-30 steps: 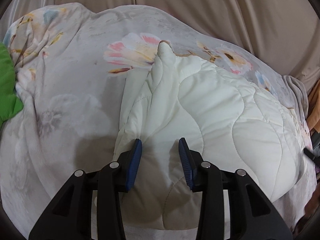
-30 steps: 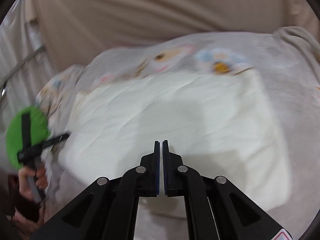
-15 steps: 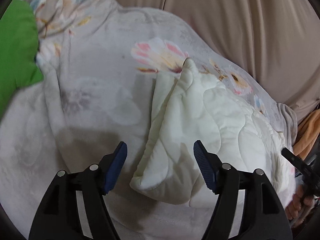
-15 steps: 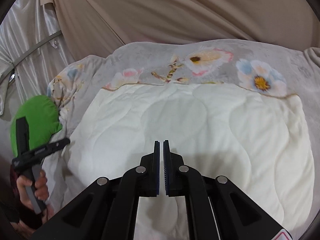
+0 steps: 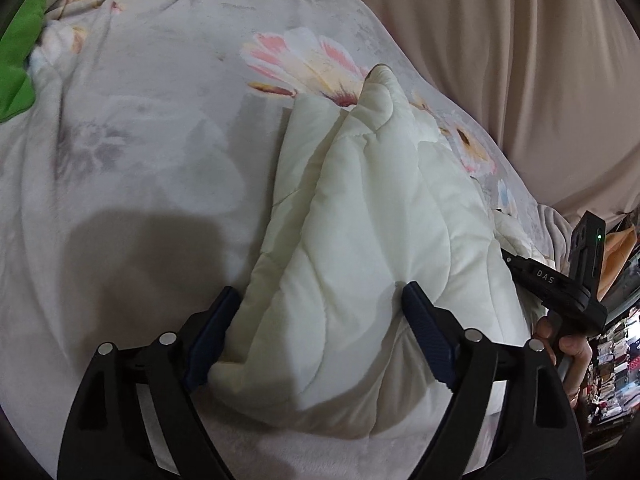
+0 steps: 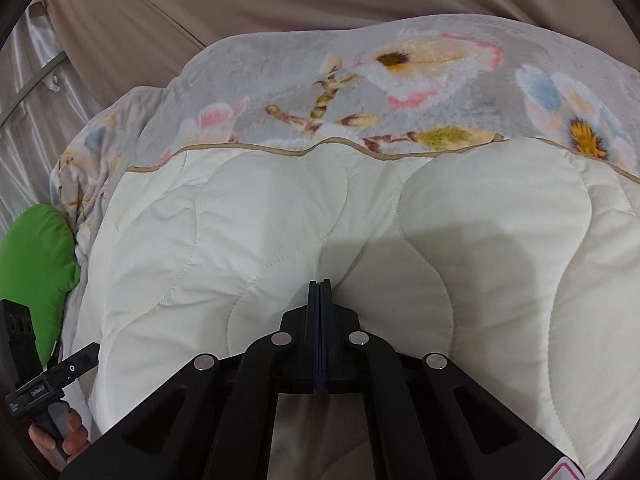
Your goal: Fold large clothes
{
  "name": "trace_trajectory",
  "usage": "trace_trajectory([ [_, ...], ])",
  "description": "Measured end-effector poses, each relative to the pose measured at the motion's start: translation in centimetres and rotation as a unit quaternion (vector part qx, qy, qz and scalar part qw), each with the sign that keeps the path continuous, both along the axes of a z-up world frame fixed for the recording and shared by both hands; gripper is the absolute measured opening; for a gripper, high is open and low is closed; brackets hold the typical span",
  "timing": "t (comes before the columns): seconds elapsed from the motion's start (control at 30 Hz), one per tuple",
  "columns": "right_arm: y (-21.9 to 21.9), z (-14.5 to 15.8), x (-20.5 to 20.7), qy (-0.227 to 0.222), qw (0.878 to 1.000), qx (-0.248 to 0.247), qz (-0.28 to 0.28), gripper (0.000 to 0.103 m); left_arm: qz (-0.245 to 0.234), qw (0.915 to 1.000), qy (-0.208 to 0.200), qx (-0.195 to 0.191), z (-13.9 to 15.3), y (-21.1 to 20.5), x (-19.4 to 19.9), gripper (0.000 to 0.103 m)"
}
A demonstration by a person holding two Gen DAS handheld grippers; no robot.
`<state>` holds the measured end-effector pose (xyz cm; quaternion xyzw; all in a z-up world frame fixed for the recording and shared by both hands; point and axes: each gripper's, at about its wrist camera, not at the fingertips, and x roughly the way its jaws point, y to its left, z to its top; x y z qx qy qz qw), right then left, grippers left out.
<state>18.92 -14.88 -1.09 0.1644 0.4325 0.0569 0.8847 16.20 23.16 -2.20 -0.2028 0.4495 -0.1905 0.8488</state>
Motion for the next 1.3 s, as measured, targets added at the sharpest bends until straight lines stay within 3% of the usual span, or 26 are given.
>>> trace_trajectory([
  [0.1,-0.1,-0.4,0.7,0.003,1.0,0.005,0.006,0.0,-0.006,1.0,-0.004,0.002,0.4,-0.7,0.5,0.081],
  [0.17,0.1,-0.7,0.8,-0.001,1.0,0.002,0.009,0.0,-0.019,0.9997,-0.014,-0.003,1.0,-1.4,0.5,0.069],
  [0.3,0.5,-0.8,0.6,-0.012,1.0,-0.01,0.01,0.0,-0.032,0.9977,-0.058,0.01,3.9,-2.5,-0.1,0.03],
  [0.4,0.4,-0.8,0.5,-0.018,1.0,-0.01,0.011,0.0,-0.037,0.9947,-0.096,-0.002,6.6,-3.0,-1.1,0.021],
  [0.53,-0.3,-0.2,-0.3,-0.02,1.0,0.006,0.002,0.0,-0.058,0.9883,-0.139,-0.02,9.9,-4.0,-2.6,0.019],
  [0.63,-0.9,2.1,-3.6,-0.035,0.998,0.041,0.021,0.003,-0.067,0.9861,-0.151,-0.021,11.2,-4.5,-3.5,0.019],
  [0.77,0.0,4.0,-9.9,-0.048,0.997,-0.002,0.067,0.003,-0.077,0.9831,-0.165,-0.022,12.1,-5.2,-4.5,0.019],
  [0.9,0.7,1.1,-13.7,-0.009,0.997,0.004,0.08,0.002,-0.094,0.9775,-0.188,-0.015,13.5,-6.9,-5.4,0.019],
  [1.03,0.5,-2.2,-13.2,0.004,0.996,0.051,0.07,0.0,-0.127,0.9707,-0.203,-0.02,14.8,-9.6,-6.5,0.019],
  [1.2,-0.7,-3.4,-12.7,0.001,0.989,0.129,0.075,0.0,-0.175,0.9594,-0.221,-0.012,16.3,-14.4,-8.1,0.019],
  [1.3,-1.1,-3.4,-13.1,-0.003,0.986,0.15,0.069,0.0,-0.22,0.9486,-0.227,0.003,16.6,-19.6,-8.9,0.018],
])
